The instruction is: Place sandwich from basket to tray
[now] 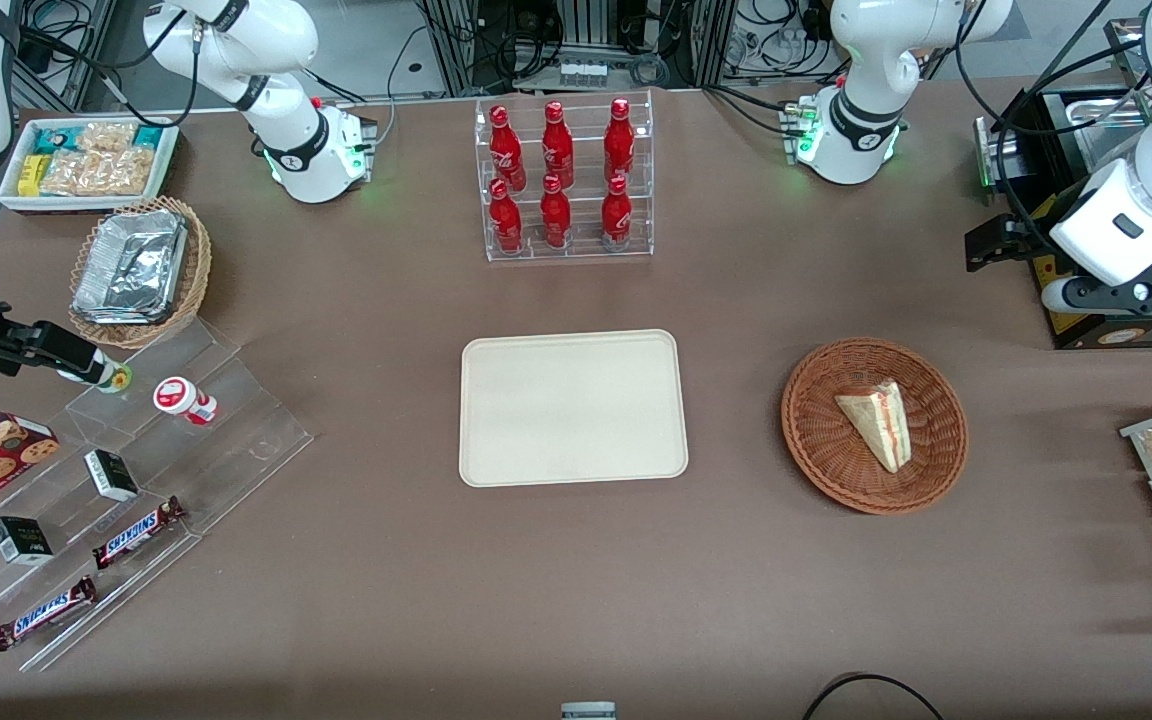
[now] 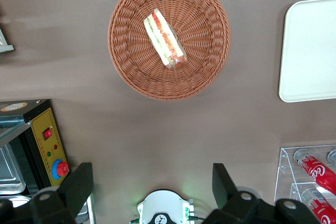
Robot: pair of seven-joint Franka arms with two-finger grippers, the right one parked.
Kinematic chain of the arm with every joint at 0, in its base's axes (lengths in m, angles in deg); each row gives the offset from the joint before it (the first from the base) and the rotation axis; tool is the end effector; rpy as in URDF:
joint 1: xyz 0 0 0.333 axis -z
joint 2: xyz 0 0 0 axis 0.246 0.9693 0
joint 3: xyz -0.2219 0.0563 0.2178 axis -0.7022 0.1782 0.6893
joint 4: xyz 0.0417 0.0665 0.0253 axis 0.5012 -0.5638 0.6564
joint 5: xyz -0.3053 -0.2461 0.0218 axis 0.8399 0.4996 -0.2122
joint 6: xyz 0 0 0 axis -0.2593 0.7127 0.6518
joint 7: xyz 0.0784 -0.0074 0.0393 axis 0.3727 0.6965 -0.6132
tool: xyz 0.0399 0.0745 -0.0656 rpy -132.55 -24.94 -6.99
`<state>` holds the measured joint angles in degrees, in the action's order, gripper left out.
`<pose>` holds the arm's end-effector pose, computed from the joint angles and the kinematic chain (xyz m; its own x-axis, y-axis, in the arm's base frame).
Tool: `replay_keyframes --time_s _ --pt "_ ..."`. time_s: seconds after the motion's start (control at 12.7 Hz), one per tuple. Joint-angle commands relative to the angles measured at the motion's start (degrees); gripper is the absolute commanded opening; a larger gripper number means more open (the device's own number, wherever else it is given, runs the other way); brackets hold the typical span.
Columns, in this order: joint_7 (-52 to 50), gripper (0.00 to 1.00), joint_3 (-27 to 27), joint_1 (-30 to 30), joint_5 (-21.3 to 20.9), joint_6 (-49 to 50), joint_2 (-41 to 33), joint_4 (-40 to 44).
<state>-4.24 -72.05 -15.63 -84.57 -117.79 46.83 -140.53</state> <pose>0.5335 -0.0519 0.6005 0.9793 -0.0593 -0.1933 -0.0635 -0.9979 -0.0157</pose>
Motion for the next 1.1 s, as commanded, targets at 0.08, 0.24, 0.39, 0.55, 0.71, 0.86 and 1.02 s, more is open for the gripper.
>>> replay_keyframes --time_s 0.08,0.24,0.39,0.55,0.71,0.86,1.02 --pt "1.2 1.00 -0.5 -0.6 0.4 -2.1 0.0 0.6" --pt "1.2 1.00 -0.5 -0.6 0.4 -3.2 0.7 0.3" --pt "1.2 1.00 -0.5 -0.6 0.3 -4.1 1.7 -0.6" --pt "1.2 1.00 -0.5 -0.5 0.1 -5.7 1.6 -3.2" --pt "1.2 1.00 -0.5 -0.5 0.1 -11.5 1.3 -7.8" --pt "1.2 1.00 -0.5 -0.5 0.1 -15.9 1.2 -11.4" --pt "1.2 1.00 -0.5 -0.5 0.1 -20.3 1.3 -15.0"
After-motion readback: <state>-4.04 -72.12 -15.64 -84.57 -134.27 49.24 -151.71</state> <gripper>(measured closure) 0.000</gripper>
